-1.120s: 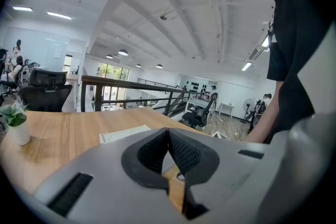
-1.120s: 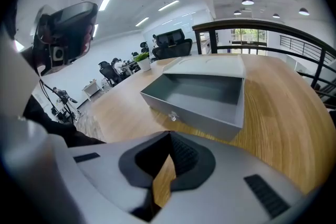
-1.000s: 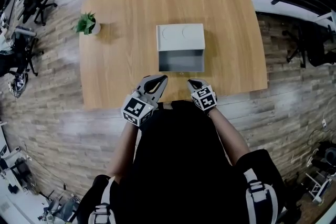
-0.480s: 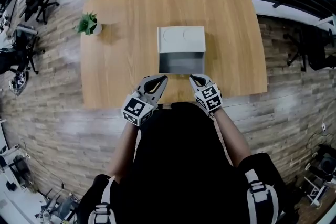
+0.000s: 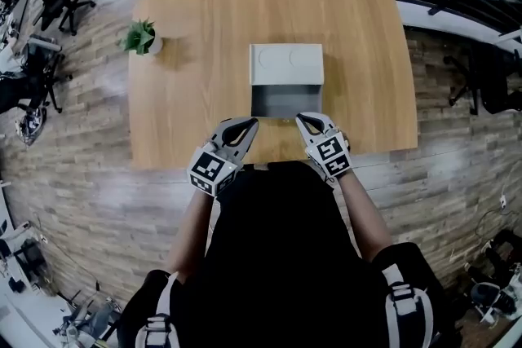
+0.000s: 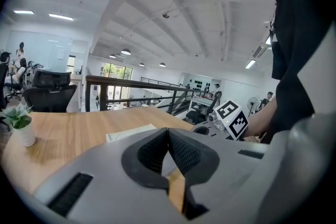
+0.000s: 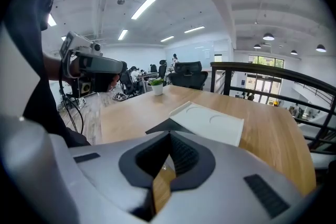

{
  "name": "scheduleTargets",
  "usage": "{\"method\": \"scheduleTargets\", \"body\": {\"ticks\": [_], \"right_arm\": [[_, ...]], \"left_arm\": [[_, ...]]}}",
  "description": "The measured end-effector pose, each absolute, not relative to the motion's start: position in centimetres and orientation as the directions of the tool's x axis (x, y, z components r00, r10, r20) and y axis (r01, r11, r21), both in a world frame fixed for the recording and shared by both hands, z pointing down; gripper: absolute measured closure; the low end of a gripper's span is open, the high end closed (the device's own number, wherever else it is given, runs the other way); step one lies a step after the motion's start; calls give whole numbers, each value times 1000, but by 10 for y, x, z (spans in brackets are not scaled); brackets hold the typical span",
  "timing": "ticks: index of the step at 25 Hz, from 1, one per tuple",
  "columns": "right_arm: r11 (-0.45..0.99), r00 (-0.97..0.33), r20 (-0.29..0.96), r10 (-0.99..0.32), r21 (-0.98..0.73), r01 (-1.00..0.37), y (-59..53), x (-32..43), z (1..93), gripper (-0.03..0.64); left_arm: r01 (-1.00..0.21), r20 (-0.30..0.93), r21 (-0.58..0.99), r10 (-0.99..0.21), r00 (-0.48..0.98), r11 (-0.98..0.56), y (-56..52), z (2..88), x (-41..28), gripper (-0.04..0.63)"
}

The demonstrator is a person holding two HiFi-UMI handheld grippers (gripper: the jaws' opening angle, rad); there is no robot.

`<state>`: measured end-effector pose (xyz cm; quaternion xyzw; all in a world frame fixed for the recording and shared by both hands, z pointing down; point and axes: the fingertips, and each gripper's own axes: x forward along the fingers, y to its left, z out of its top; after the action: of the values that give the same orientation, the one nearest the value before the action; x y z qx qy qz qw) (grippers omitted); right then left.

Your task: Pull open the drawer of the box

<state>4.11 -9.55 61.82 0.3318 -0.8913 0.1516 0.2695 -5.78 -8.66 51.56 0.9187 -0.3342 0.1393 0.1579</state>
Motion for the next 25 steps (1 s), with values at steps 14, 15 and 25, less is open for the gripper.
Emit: {"method": "scheduleTargets", "body": {"ticks": [14,15,25], "right_arm": [[776,-678,540,-499,-70,-627,-99,36,585,592],[777,-679,536,-502,-66,-626,-100,36,582,594],[778,-691,505,-517,-59,-625,-108,35,563,594]], "left_arm": [[-676,352,206,-591,726,-707,-88,518,-55,572],[-674,352,207,-589,727,-709,-88,518,-54,572],[-665,357,210,-577,734,-717,-90,515,-46,572]]}}
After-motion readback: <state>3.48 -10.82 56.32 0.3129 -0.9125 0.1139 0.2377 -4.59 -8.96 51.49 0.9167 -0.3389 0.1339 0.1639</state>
